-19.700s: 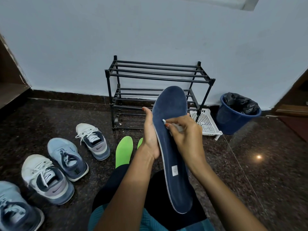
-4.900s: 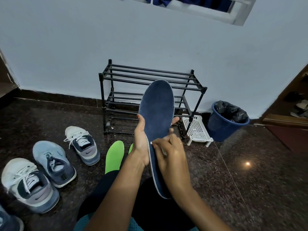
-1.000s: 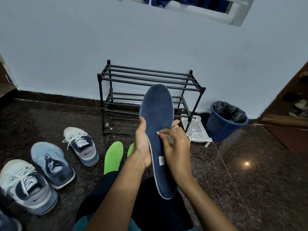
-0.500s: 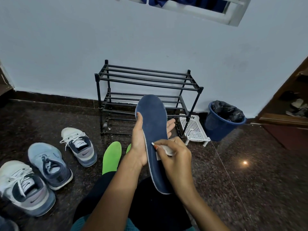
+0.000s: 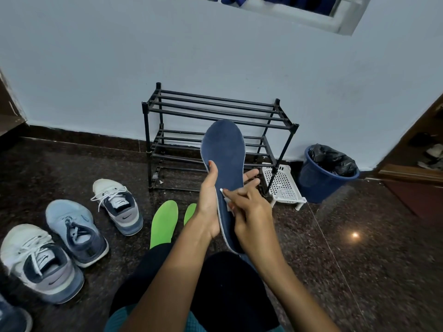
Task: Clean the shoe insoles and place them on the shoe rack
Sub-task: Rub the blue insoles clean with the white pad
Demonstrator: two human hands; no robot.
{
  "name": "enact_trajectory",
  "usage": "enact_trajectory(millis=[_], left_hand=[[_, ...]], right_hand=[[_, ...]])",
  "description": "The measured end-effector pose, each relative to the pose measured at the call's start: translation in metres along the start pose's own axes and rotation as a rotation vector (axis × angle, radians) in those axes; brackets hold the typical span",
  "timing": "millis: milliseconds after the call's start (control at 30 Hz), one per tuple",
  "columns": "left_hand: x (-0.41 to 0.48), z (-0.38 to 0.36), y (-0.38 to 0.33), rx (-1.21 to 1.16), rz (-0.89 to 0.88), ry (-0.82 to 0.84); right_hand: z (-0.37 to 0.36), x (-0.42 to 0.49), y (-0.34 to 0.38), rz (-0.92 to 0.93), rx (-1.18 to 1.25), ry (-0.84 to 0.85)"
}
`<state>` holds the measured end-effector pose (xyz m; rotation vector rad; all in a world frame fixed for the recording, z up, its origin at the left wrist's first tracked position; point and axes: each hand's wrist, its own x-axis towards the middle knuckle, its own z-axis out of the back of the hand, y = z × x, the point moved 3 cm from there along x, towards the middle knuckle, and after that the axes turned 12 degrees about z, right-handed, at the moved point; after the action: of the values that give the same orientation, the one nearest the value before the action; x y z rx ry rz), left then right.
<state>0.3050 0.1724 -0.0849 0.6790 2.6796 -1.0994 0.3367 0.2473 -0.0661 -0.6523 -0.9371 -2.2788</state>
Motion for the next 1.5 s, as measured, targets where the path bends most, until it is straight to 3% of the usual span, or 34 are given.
enact_trajectory(millis=[100, 467, 1267, 1500], left_hand=[[-0.001, -0.005, 0.0, 0.021, 0.004, 0.015], [-0.001, -0.003, 0.002, 0.074, 0.016, 0.025], [0.002, 0.003, 0.002, 0.038, -0.042, -0.015], [0.004, 0.005, 0.005, 0.042, -0.045, -0.105]], right_hand=[[0.006, 0.003, -0.001, -0.005, 0.019, -0.064], [0.013, 0.01, -0.003, -0.098, 0.07, -0.027], [0.005, 0.004, 0.003, -0.072, 0.182, -0.06], [0.009, 0.019, -0.006, -0.061, 0.075, -0.1]])
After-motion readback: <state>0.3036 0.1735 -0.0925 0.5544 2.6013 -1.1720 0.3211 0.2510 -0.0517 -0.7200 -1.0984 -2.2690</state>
